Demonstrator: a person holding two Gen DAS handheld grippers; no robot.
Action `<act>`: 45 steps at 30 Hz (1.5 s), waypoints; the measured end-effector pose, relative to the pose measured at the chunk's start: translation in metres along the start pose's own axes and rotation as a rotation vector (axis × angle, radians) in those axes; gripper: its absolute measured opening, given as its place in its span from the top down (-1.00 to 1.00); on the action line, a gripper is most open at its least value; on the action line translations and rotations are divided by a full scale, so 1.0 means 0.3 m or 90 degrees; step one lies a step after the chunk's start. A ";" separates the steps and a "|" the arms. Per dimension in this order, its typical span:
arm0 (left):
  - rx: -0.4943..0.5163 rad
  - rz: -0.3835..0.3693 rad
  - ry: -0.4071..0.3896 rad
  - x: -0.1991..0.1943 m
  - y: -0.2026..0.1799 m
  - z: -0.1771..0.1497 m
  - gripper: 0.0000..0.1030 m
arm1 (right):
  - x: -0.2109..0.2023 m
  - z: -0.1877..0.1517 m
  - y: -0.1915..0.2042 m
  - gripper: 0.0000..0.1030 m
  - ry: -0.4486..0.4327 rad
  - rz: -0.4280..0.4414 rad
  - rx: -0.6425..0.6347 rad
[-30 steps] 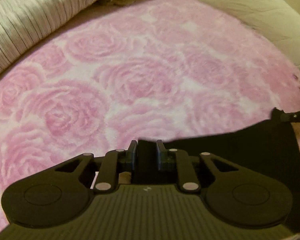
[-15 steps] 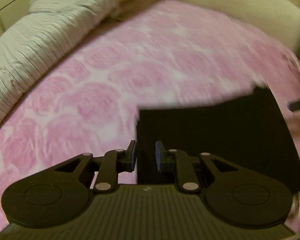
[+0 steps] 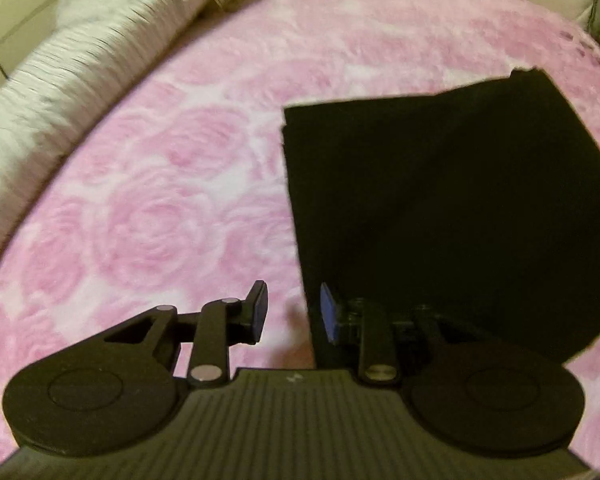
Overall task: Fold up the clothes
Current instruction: 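Grasp the folded bundle edge with both grippers and lift it up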
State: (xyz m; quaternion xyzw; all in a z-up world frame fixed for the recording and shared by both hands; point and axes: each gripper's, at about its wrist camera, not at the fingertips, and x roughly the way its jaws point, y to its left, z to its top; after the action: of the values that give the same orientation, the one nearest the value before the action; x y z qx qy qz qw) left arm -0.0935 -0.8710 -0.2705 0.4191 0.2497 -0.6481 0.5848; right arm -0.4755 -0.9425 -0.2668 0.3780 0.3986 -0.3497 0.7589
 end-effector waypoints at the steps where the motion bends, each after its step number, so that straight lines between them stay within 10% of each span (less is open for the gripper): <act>1: 0.005 0.004 -0.014 -0.040 -0.001 -0.021 0.41 | -0.015 -0.022 0.049 -0.18 0.000 -0.013 -0.037; 14: 0.533 0.033 -0.130 -0.103 -0.359 -0.296 -0.26 | 0.242 -0.354 0.571 -0.37 -0.023 -0.208 -0.681; 20: 0.687 0.089 -0.158 -0.004 -0.435 -0.336 -0.31 | 0.262 -0.350 0.526 -0.45 -0.071 -0.252 -0.705; 22: 0.725 0.113 -0.159 0.012 -0.436 -0.331 -0.31 | 0.238 -0.323 0.490 0.01 -0.069 -0.255 -0.671; 38: 0.663 0.057 -0.093 0.058 -0.375 -0.224 0.23 | 0.300 -0.363 0.457 -0.30 -0.121 -0.272 -0.756; 45: 0.719 0.093 -0.082 0.091 -0.409 -0.244 0.13 | 0.320 -0.342 0.432 0.19 -0.100 -0.275 -0.770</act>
State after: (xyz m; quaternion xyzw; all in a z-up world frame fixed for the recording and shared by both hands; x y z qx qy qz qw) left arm -0.1929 -0.8029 -0.3520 0.6424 -0.2010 -0.6630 0.3277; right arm -0.3606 -0.8164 -0.3526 -0.2314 0.5355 -0.2348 0.7775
